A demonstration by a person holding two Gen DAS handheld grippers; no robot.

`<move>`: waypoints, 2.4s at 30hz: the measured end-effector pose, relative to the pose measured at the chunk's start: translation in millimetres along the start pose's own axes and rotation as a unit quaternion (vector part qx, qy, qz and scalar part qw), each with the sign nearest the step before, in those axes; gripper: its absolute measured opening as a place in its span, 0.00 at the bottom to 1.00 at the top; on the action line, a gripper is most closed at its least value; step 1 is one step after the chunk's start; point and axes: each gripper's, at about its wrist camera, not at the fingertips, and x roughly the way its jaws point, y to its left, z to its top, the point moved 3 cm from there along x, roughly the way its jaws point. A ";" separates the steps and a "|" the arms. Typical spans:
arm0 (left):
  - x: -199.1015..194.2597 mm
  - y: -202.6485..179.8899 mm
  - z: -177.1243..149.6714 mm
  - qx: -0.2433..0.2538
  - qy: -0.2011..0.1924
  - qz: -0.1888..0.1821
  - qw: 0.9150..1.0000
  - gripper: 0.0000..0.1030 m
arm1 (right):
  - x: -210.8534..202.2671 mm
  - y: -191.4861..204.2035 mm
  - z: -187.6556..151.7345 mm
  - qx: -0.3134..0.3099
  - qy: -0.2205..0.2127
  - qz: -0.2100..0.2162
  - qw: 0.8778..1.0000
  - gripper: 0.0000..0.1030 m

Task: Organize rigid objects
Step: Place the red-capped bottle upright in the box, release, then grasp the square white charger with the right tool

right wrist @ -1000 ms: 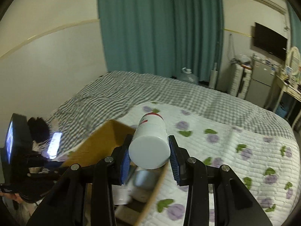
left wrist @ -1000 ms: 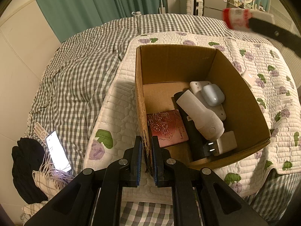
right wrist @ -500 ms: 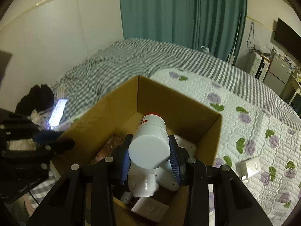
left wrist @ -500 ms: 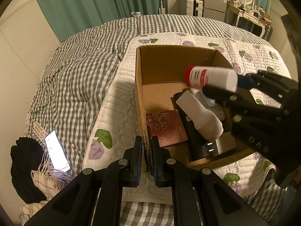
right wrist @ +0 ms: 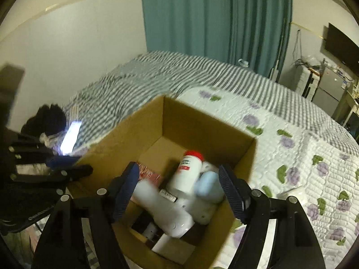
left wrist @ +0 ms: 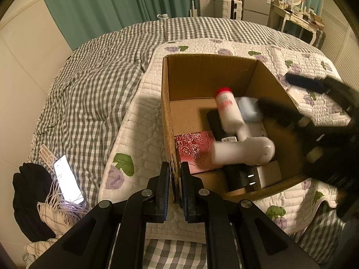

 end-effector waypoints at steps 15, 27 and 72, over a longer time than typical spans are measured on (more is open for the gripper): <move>-3.2 -2.0 0.3 0.004 0.003 0.008 1.000 0.08 | -66.7 -140.4 7.5 0.080 -0.063 -0.130 0.986 0.93; -2.8 -3.5 2.0 0.005 0.006 0.014 1.000 0.08 | -31.2 -218.3 -38.2 0.087 -0.019 -0.191 0.978 0.93; -2.1 -2.8 2.6 0.004 0.007 0.013 1.000 0.08 | -9.2 -220.5 -40.0 0.101 -0.007 -0.164 0.981 0.56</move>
